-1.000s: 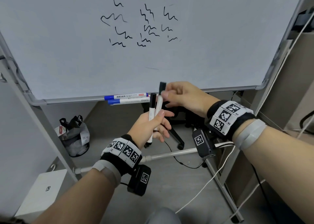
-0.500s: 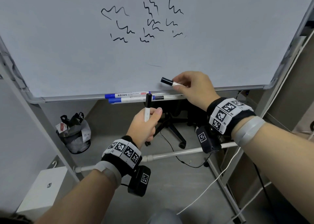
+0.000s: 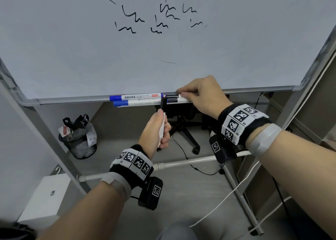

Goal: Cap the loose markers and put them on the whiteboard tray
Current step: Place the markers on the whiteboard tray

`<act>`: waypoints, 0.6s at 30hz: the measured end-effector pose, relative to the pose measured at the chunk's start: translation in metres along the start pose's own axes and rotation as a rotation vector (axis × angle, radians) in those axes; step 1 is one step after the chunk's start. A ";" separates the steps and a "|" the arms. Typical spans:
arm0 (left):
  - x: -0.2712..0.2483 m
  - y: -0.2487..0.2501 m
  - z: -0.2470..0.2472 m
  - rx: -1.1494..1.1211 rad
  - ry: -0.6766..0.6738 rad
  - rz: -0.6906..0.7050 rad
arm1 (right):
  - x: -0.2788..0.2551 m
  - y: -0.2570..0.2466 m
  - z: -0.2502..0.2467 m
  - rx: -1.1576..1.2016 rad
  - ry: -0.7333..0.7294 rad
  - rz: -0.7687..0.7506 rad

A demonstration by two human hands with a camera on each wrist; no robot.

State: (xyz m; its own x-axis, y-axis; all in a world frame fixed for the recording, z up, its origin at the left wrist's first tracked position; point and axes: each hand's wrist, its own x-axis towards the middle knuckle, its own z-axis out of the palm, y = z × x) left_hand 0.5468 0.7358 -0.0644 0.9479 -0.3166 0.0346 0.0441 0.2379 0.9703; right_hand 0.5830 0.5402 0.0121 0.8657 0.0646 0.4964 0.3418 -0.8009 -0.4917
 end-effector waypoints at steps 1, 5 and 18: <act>0.000 -0.001 0.000 -0.004 -0.008 0.007 | -0.001 -0.001 -0.001 0.015 -0.014 -0.001; -0.004 -0.003 0.000 -0.015 -0.042 0.028 | -0.006 -0.007 -0.008 0.059 0.003 0.013; -0.017 0.015 0.026 0.212 -0.036 0.240 | -0.039 -0.038 -0.039 0.476 -0.239 0.011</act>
State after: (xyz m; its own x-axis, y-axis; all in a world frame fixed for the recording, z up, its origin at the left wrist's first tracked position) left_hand 0.5229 0.7210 -0.0445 0.9116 -0.3073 0.2731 -0.2495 0.1146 0.9616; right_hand 0.5224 0.5451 0.0395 0.9103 0.2364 0.3397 0.4123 -0.4470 -0.7939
